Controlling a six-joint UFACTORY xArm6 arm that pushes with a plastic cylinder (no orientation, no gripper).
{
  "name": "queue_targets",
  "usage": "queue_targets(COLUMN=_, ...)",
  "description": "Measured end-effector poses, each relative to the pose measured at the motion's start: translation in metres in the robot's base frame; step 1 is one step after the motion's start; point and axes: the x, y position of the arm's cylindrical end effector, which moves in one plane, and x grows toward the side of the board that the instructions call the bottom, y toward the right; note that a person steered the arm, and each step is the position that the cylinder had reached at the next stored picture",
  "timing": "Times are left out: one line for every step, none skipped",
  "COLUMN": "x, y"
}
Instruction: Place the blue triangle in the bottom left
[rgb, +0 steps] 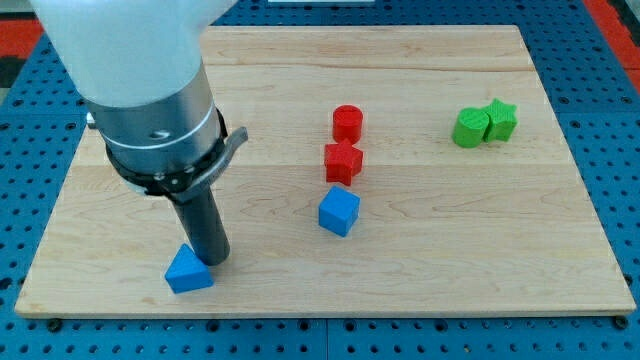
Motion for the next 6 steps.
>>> queue_targets(x=0.005, y=0.037)
queue_targets(x=0.030, y=0.031)
queue_targets(x=0.021, y=-0.050)
queue_targets(x=-0.003, y=-0.089)
queue_targets(x=-0.012, y=-0.045)
queue_targets(x=0.022, y=0.025)
